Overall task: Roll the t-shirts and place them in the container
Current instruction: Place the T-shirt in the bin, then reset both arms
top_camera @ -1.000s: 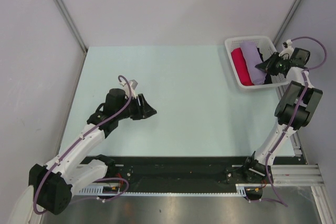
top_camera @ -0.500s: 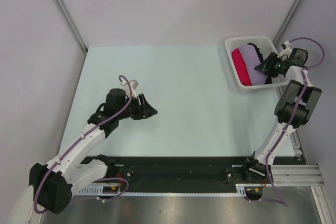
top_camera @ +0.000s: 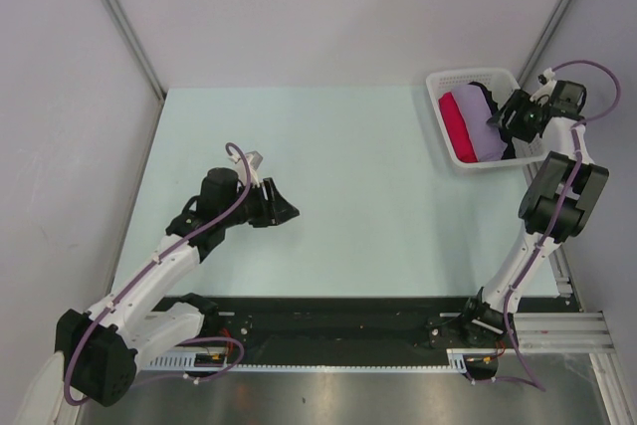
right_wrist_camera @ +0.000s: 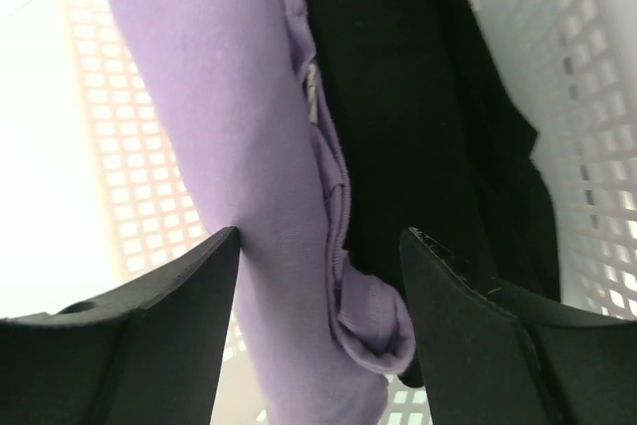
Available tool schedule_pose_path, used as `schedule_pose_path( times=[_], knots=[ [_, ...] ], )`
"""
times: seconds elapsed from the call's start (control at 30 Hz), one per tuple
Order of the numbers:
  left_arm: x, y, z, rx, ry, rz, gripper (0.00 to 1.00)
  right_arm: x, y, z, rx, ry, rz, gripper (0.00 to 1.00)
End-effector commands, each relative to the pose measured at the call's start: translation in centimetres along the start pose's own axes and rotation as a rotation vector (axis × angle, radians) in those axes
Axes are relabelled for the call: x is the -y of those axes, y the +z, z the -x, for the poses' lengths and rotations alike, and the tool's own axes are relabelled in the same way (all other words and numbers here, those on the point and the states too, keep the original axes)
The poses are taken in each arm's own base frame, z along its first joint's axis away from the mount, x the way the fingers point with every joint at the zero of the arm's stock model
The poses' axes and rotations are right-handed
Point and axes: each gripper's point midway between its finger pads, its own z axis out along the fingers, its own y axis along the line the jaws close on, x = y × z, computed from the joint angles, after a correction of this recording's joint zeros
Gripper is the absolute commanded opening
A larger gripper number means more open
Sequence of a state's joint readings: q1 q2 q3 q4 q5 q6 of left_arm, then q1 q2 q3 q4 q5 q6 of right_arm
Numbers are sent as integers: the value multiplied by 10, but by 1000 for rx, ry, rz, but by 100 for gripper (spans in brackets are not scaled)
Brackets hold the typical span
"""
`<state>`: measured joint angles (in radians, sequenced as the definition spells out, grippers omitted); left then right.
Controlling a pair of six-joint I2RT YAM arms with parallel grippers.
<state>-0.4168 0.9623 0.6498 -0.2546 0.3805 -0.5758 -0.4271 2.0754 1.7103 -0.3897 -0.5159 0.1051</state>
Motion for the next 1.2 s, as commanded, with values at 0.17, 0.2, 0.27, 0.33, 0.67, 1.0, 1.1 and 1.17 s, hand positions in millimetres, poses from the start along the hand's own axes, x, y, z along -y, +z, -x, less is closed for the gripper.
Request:
schedule_pose_path(
  times=[0.17, 0.2, 0.27, 0.33, 0.67, 1.0, 1.1, 1.17],
  knots=[
    [9, 0, 2, 14, 15, -46, 54, -43, -49, 75, 222, -88, -83, 59],
    [8, 0, 3, 15, 16, -45, 54, -50, -53, 82, 247, -103, -82, 57],
    [9, 1, 3, 13, 14, -45, 54, -70, -51, 87, 265, -136, -79, 55],
    [9, 1, 4, 15, 15, -45, 54, -89, -42, 84, 258, -165, -62, 47],
    [3, -1, 3, 19, 15, -16, 54, -65, 16, 47, 173, -109, -154, 35],
    [0, 1, 2, 16, 2, 0, 54, -26, 56, -7, 28, -29, -147, 33],
    [1, 0, 5, 22, 0, 4, 55, -32, 50, 3, 50, -17, -132, 34],
    [1, 0, 6, 26, -4, 7, 56, -39, 40, 17, 79, -18, -132, 38]
  ],
)
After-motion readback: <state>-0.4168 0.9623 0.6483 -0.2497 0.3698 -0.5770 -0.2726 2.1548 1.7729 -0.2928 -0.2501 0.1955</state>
